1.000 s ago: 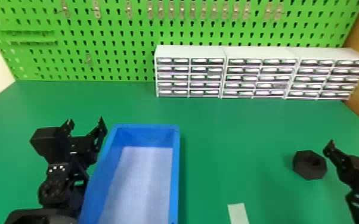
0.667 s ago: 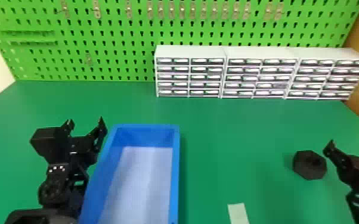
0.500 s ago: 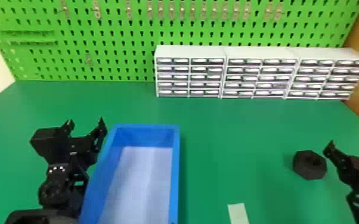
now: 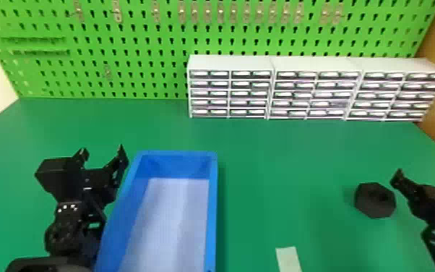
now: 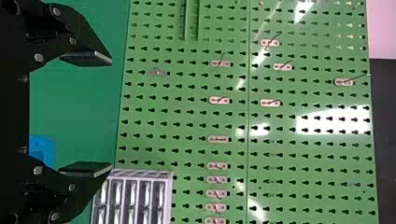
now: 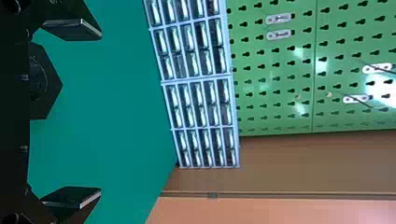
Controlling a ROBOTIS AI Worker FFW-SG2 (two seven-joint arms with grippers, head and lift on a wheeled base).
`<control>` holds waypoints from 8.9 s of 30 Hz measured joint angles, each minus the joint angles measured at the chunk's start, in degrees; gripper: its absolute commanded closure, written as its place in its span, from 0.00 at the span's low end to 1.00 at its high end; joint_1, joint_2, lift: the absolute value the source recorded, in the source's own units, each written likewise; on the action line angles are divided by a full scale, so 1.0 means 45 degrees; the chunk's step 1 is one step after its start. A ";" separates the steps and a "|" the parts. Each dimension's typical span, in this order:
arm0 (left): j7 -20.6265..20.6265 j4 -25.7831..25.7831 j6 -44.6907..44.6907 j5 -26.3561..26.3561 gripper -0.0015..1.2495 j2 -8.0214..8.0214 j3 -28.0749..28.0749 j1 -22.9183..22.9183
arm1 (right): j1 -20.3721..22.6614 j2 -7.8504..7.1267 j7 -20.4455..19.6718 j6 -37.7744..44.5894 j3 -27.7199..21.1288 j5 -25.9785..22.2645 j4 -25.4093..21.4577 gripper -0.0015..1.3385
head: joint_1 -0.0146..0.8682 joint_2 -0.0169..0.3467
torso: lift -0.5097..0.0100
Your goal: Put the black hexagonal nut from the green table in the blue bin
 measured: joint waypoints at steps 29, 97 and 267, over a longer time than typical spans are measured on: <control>0.0000 -0.0003 0.0000 0.0050 0.36 0.0176 -0.0082 -0.0034 | -0.1728 -0.0889 0.0000 0.6692 -0.0708 -0.0321 -0.1039 0.10 | 0.76 0.20 | 0.80; 0.0000 0.0076 -0.0019 0.0001 0.36 0.0239 -0.0234 -0.0277 | -0.4088 -0.2489 0.0000 1.2618 0.0521 -0.2168 0.0272 0.10 | 0.76 0.20 | 0.80; 0.0000 0.0448 -0.0448 -0.0133 0.36 0.0239 -0.0677 -0.0670 | -0.8704 -0.2839 0.6699 1.0631 0.1808 0.4667 0.9161 0.92 | 0.76 0.20 | 0.80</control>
